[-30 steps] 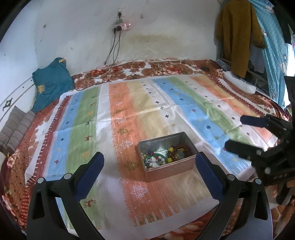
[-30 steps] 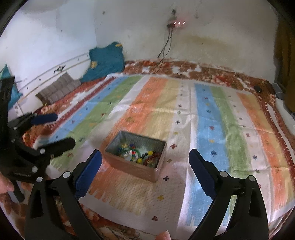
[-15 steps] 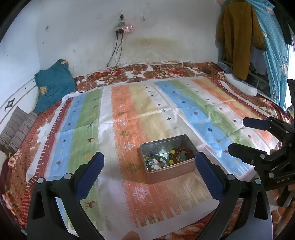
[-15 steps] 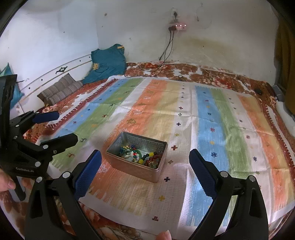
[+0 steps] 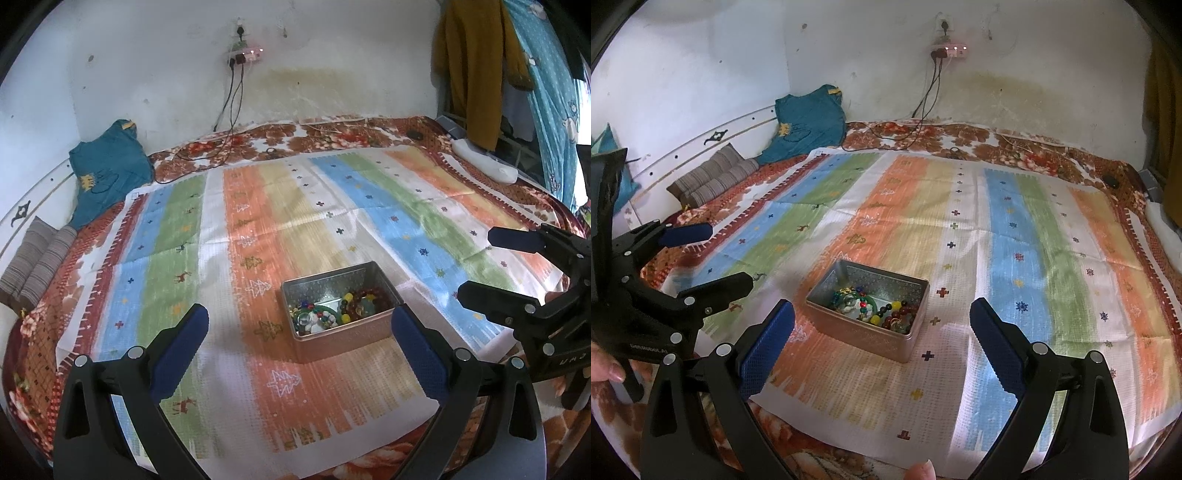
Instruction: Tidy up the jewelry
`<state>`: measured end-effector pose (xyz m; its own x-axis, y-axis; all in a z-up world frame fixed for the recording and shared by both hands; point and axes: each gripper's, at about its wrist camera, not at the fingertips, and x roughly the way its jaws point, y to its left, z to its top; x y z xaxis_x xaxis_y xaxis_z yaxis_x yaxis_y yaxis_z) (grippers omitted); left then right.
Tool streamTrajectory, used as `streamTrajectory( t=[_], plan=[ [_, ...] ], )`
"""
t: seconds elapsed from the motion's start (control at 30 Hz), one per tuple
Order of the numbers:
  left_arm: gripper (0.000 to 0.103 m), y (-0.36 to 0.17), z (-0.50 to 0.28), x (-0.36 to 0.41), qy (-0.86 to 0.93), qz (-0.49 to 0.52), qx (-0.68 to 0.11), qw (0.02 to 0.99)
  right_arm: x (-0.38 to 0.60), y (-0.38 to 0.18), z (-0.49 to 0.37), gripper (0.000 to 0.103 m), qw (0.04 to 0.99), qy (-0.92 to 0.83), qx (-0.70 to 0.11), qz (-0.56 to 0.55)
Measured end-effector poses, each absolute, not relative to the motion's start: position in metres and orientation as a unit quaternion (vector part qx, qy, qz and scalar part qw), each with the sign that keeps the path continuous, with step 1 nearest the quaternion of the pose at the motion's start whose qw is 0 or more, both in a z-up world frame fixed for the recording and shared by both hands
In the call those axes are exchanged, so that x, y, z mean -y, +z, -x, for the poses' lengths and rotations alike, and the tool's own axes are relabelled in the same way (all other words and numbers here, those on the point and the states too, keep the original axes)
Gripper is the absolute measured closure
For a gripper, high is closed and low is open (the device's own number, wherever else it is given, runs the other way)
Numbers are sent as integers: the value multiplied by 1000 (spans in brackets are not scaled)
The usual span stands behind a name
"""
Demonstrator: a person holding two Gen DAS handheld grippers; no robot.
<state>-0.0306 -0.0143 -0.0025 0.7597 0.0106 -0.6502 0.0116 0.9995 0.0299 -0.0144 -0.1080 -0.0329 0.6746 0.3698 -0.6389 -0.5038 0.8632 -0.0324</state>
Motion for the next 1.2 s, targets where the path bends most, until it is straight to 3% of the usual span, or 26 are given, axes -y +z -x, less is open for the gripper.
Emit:
streamTrajectory(
  t=[1.2],
  plan=[
    [6,1,34,21,-6,-8,-332,943,108,-31,18,6,912,240,-312,114]
  ],
)
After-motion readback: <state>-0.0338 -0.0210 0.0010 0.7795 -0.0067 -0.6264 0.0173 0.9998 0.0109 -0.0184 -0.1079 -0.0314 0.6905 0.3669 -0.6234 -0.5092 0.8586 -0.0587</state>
